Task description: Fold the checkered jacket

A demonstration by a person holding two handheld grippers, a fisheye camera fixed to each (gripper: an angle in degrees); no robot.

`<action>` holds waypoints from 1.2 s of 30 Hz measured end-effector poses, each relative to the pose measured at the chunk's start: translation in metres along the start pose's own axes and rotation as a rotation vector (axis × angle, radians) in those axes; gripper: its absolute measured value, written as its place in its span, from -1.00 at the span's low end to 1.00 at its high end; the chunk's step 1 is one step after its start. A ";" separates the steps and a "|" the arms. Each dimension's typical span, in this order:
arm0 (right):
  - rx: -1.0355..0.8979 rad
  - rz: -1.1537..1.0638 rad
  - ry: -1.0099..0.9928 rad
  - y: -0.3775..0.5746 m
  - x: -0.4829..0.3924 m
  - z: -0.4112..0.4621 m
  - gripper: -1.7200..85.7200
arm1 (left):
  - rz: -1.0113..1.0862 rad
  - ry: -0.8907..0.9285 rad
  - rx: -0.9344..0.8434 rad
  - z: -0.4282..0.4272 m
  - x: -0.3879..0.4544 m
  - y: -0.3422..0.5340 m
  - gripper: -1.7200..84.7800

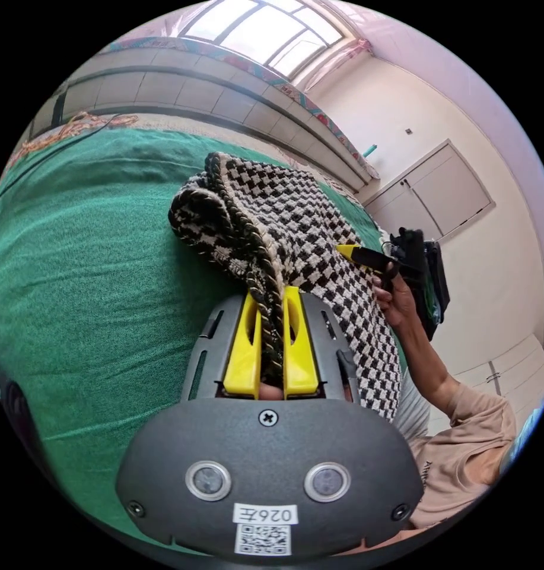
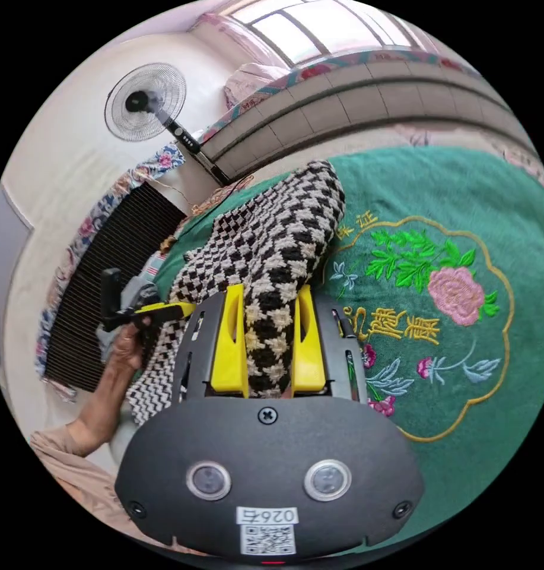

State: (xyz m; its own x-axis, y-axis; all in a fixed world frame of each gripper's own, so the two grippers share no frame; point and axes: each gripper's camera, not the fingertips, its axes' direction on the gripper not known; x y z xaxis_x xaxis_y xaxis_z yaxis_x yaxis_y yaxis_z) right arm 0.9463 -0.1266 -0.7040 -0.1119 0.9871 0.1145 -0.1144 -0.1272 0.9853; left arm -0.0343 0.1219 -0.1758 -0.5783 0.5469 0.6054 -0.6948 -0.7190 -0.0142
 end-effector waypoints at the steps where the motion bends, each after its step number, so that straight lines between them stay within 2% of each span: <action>1: 0.024 -0.074 0.117 0.014 -0.018 0.015 -0.79 | 0.023 -0.046 -0.003 -0.009 0.012 -0.001 -0.82; 5: 0.108 -0.372 0.496 0.073 -0.079 0.080 -0.80 | 0.068 -0.140 0.005 -0.038 0.044 0.000 -0.83; 10: 0.237 -0.562 0.706 0.150 -0.102 0.142 -0.81 | 0.144 -0.247 0.062 -0.093 0.100 0.004 -0.84; 13: 0.309 -0.575 0.742 0.189 -0.098 0.164 -0.81 | 0.228 -0.323 0.113 -0.134 0.144 0.007 -0.84; 20: 0.459 -0.555 0.727 0.268 -0.082 0.177 -0.81 | 0.306 -0.369 0.290 -0.255 0.219 0.033 -0.84; 25: 0.567 -0.624 0.673 0.319 -0.093 0.179 -0.81 | 0.330 -0.481 0.466 -0.385 0.268 0.077 -0.85; 30: 0.658 -0.717 0.511 0.360 -0.116 0.182 -0.81 | 0.309 -0.629 0.593 -0.514 0.290 0.138 -0.85; 36: 0.650 -0.763 0.151 0.387 -0.145 0.205 -0.81 | 0.261 -0.930 0.547 -0.665 0.300 0.200 -0.85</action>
State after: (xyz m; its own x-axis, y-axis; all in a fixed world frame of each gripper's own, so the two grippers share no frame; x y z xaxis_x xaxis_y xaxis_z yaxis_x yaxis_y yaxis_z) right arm 1.1208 -0.2987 -0.3131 -0.3621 0.7546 -0.5472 0.3472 0.6540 0.6721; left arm -0.6314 0.4273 -0.5262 0.0257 -0.0193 0.9995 -0.1835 -0.9829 -0.0142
